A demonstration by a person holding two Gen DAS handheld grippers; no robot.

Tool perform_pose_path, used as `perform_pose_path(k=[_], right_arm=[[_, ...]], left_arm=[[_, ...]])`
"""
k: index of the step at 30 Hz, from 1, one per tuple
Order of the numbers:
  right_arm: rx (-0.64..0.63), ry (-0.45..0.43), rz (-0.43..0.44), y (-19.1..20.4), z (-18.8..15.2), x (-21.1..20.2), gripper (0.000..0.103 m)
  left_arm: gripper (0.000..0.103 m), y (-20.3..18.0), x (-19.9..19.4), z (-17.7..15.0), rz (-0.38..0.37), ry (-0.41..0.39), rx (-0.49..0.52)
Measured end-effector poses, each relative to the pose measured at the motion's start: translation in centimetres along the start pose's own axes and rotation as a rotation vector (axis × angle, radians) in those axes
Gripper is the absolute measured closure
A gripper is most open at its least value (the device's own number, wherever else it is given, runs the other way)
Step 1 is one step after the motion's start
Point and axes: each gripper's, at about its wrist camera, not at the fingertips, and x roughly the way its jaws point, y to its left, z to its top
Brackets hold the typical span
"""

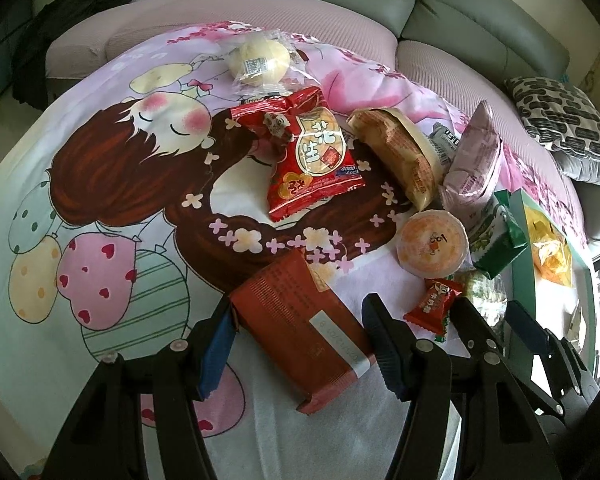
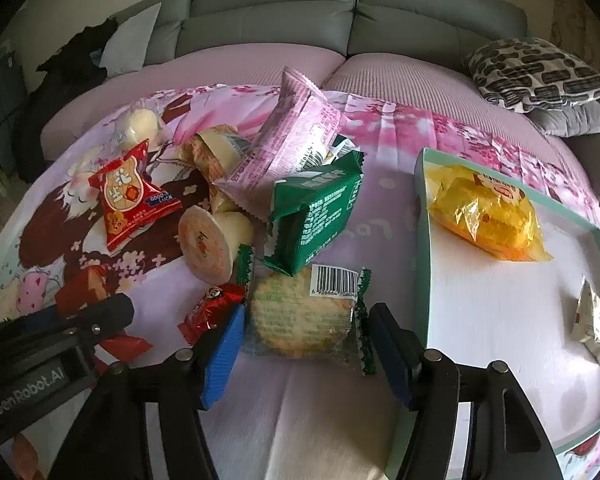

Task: Organize snacks
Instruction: 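Close the left tool on the red box while the right tool grasps the cracker pack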

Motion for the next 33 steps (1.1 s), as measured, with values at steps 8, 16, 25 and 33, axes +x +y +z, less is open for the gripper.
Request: perform_pose_path(k=[8,16,25,33], right_arm=[[0.024,-0.002,0.012,-0.5,0.0,-0.3,0.043],[0.080,-0.011,0.063,-1.5,0.0,-1.5,0.051],[0.097,-0.071,0.126,-1.4,0.1,-4.2,0.051],[0.083,-0.132,0.155,-0.8,0.6,-6.5,0.051]], left_arm=[[0.038,-0.2,0.0,0.0,0.003,0.001,0.005],[0.038,-0.3,0.0,0.0,0.001,-0.001,0.006],[0.038,-0.1,-0.9,0.2,-0.012,-0.027,0.006],[0.038,0.3,-2.8,0.6,-0.022,-0.082,-0.006]])
